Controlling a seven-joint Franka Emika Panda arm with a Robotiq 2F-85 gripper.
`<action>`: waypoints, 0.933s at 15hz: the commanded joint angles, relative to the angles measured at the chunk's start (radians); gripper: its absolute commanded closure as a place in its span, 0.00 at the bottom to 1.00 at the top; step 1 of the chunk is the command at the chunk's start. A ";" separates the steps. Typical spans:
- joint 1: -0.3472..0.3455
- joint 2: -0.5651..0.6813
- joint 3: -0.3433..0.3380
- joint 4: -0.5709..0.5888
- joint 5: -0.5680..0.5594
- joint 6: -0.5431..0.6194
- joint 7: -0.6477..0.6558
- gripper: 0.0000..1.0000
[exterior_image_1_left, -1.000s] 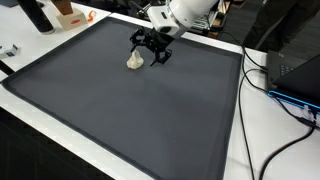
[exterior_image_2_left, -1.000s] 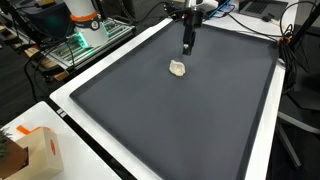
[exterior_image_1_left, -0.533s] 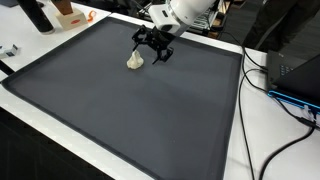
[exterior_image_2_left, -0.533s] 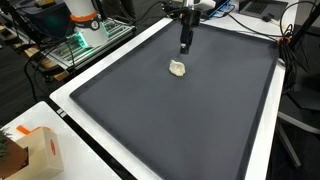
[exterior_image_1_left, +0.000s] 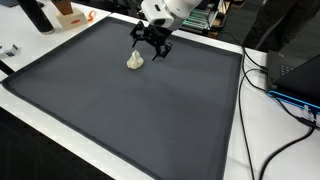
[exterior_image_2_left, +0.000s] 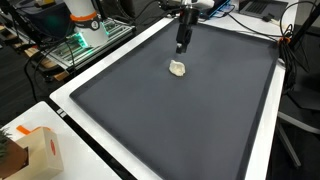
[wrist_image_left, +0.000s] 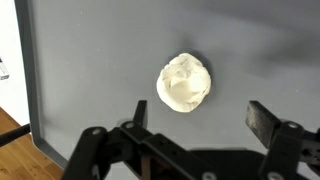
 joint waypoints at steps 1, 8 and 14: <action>-0.039 -0.056 0.018 -0.047 0.106 0.038 -0.091 0.00; -0.095 -0.128 0.013 -0.079 0.427 0.147 -0.352 0.00; -0.158 -0.195 0.016 -0.082 0.746 0.166 -0.564 0.00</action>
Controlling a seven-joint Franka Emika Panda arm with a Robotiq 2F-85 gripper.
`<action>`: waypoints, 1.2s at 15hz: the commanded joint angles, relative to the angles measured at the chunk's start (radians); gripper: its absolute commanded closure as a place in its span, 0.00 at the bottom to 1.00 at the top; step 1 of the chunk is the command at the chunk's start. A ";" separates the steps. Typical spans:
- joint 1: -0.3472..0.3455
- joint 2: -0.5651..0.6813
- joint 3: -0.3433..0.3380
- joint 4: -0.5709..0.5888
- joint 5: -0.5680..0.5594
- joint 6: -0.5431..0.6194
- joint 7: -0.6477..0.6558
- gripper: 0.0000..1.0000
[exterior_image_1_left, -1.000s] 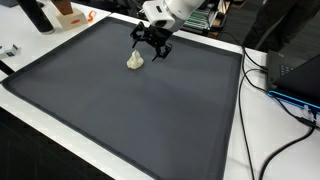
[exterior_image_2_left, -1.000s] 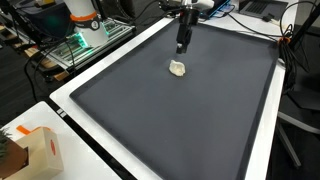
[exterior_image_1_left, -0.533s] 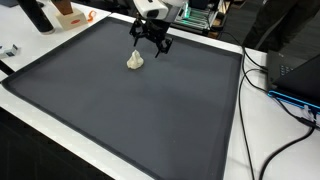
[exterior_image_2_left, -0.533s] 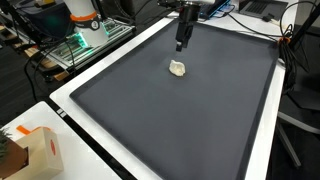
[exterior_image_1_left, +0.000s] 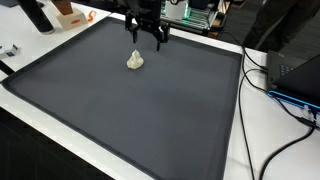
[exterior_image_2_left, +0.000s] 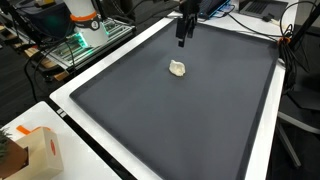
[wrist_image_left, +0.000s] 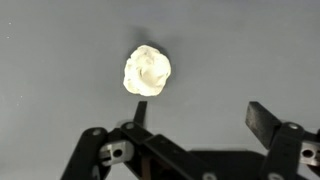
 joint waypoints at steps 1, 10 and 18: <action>-0.045 -0.071 0.009 -0.038 0.171 0.019 -0.117 0.00; -0.080 -0.164 -0.012 -0.007 0.339 -0.016 -0.231 0.00; -0.077 -0.168 -0.016 0.007 0.343 -0.001 -0.251 0.00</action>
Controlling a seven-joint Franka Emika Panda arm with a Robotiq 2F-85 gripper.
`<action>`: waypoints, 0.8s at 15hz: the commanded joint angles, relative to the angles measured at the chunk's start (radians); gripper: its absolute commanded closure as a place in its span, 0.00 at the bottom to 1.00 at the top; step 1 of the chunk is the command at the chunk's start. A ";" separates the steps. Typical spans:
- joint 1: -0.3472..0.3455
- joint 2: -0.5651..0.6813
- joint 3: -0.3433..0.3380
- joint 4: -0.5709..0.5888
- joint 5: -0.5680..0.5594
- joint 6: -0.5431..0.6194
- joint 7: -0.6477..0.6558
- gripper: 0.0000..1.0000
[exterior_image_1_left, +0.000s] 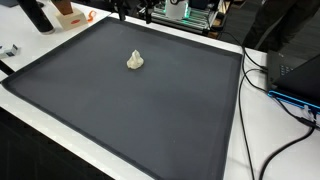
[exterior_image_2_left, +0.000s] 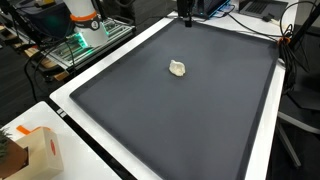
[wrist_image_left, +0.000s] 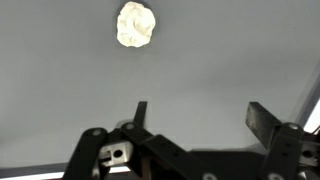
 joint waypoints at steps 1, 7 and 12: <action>0.002 0.000 -0.002 0.001 -0.001 -0.002 0.001 0.00; -0.003 0.081 -0.024 0.052 -0.020 -0.009 0.276 0.00; 0.005 0.156 -0.052 0.081 -0.028 -0.058 0.518 0.00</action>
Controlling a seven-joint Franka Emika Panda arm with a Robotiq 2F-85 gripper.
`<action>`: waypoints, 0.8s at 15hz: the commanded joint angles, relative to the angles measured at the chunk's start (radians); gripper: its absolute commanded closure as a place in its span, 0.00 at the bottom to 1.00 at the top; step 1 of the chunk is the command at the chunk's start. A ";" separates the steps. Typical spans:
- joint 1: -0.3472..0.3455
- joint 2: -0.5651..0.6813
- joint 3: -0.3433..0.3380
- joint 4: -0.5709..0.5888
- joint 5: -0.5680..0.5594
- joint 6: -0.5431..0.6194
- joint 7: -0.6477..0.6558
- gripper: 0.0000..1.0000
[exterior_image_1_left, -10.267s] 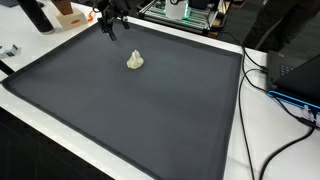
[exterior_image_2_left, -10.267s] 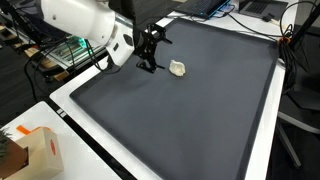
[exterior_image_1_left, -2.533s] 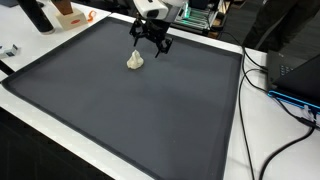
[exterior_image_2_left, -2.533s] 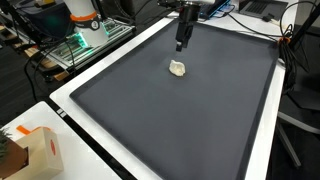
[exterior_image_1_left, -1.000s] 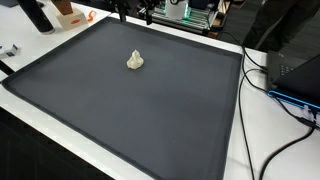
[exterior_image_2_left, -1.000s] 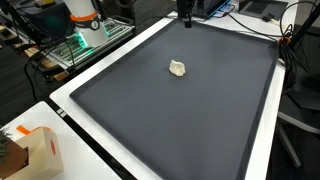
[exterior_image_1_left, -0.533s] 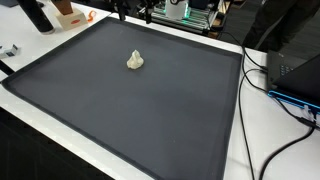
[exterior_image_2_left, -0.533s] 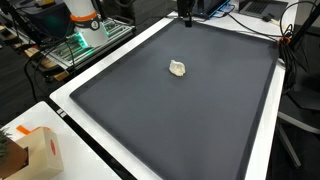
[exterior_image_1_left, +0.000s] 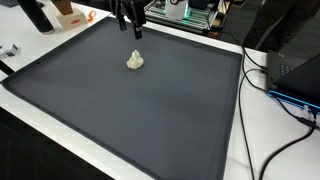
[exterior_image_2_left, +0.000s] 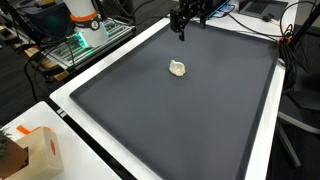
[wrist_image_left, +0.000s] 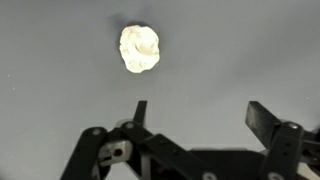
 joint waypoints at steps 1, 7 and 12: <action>0.009 0.062 -0.026 0.038 -0.011 -0.056 0.174 0.00; 0.012 0.139 -0.055 0.072 0.027 -0.139 0.414 0.00; 0.001 0.191 -0.060 0.098 0.077 -0.225 0.591 0.00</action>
